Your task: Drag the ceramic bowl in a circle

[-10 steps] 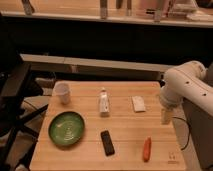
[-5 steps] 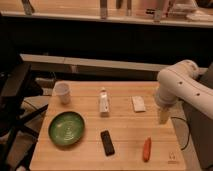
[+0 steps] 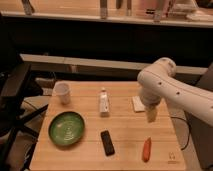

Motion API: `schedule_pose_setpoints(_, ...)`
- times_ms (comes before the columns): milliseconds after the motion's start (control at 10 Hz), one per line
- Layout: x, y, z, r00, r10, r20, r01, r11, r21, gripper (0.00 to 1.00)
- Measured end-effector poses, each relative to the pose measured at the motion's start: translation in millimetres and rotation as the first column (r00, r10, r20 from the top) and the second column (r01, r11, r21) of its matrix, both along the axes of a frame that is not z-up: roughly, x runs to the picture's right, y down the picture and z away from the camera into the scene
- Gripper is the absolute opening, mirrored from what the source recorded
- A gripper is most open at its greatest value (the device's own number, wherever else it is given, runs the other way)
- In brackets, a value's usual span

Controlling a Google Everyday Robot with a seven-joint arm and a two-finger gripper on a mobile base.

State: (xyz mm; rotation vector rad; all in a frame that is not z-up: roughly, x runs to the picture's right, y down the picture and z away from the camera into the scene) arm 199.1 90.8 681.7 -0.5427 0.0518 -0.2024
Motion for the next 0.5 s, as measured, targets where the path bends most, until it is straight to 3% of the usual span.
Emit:
schedule_pose_setpoints(300, -29.2, -2.2, 1.7, 0.997, -0.072, 0.039, 0.072, 0.9974, 0.002, 0.80)
schedule_pose_setpoints(500, -46.2, -5.1, 1.1, 0.989, -0.132, 0.064, 0.132, 0.9913, 0.005, 0.80)
